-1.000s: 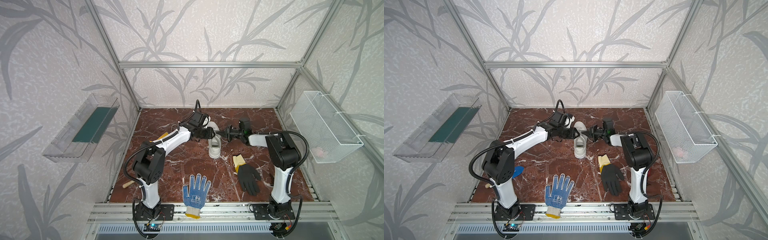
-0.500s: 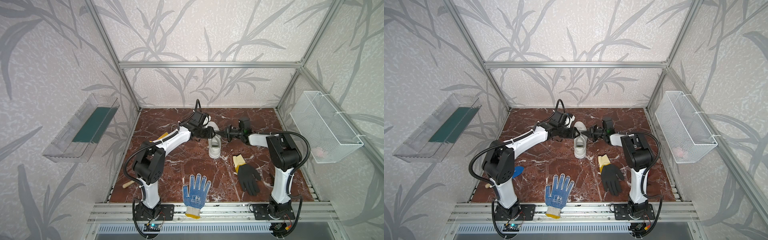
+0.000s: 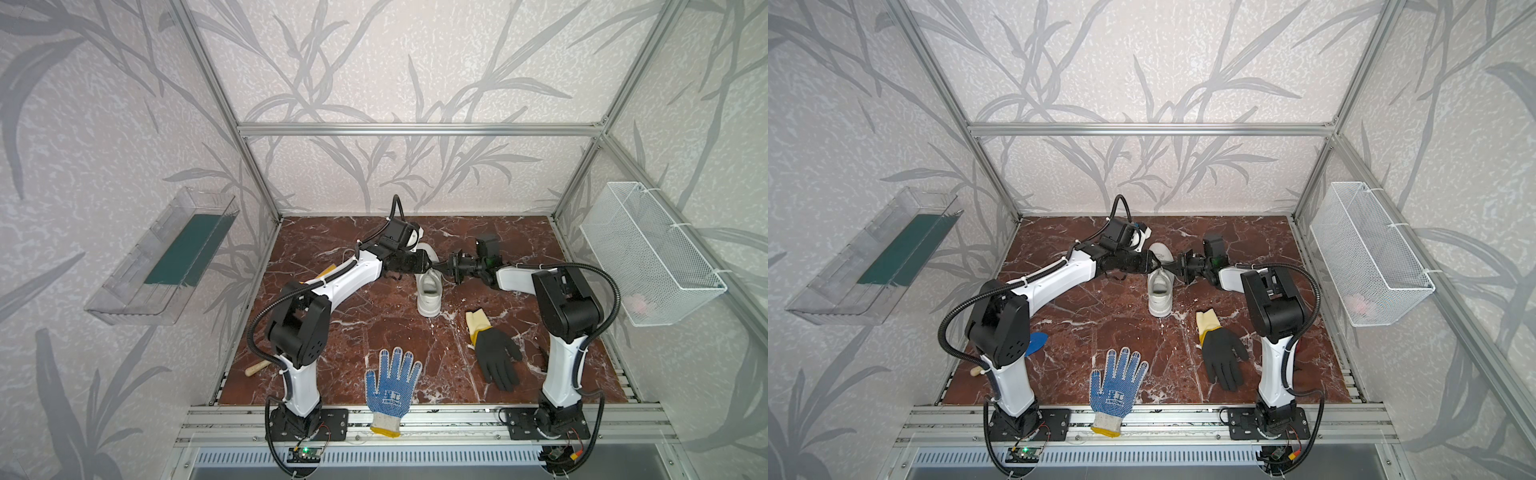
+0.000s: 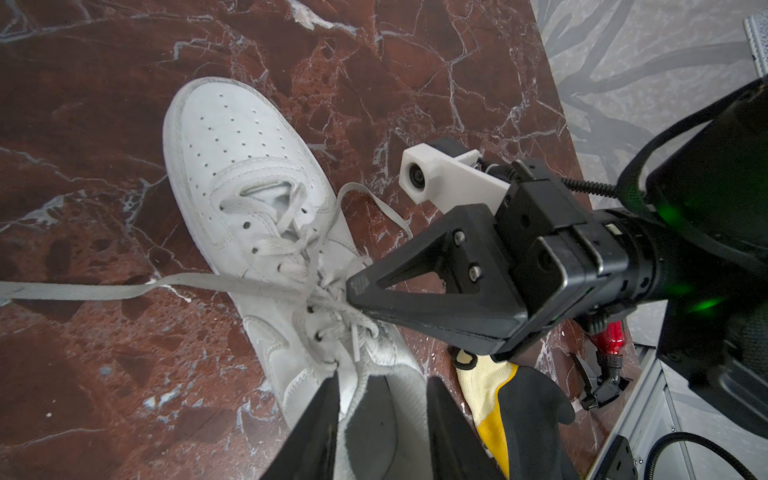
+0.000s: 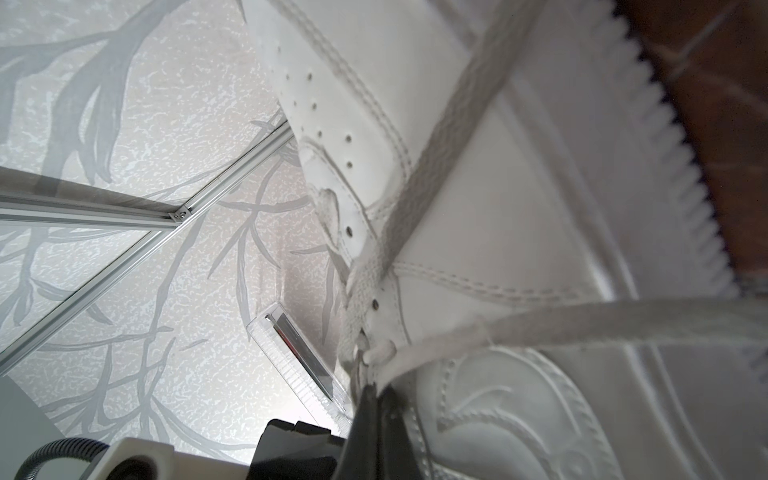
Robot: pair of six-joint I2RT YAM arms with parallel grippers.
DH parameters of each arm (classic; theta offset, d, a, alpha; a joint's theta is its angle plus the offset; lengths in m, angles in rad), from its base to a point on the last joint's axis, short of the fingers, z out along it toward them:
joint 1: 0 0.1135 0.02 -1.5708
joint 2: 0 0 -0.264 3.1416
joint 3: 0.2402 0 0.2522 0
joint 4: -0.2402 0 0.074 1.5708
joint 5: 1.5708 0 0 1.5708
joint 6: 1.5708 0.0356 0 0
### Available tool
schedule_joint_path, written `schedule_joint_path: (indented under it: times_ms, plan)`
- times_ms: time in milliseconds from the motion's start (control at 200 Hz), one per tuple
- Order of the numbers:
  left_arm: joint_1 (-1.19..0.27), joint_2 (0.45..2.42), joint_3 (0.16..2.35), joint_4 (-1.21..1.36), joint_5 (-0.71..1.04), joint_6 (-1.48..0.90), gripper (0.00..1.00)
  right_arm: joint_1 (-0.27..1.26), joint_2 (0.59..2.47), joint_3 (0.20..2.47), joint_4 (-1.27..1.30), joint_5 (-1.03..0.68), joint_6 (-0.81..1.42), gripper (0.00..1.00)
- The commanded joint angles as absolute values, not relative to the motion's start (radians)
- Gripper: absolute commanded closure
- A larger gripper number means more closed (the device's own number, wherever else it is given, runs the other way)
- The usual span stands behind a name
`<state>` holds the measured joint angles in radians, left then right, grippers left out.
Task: Tie the shoes
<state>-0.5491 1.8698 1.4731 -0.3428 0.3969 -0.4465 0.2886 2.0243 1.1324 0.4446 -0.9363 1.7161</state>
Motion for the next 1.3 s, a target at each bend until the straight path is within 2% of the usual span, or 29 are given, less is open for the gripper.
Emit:
schedule_joint_path:
  times_ms: [0, 585, 850, 1300]
  plan:
    - [-0.551, 1.897, 1.518, -0.346, 0.411, -0.455, 0.63, 0.298, 1.99, 1.157, 0.459, -0.957, 1.724, 1.0]
    - [-0.55, 1.937, 1.537, -0.359, 0.41, -0.448, 0.68, 0.3, 1.992, 1.158, 0.498, -0.962, 1.753, 1.0]
    - [-0.551, 1.944, 1.528, -0.357, 0.408, -0.451, 0.75, 0.301, 1.99, 1.152, 0.501, -0.963, 1.755, 1.0]
    - [-0.553, 1.954, 1.518, -0.363, 0.389, -0.446, 0.79, 0.301, 1.993, 1.14, 0.53, -0.959, 1.778, 1.0]
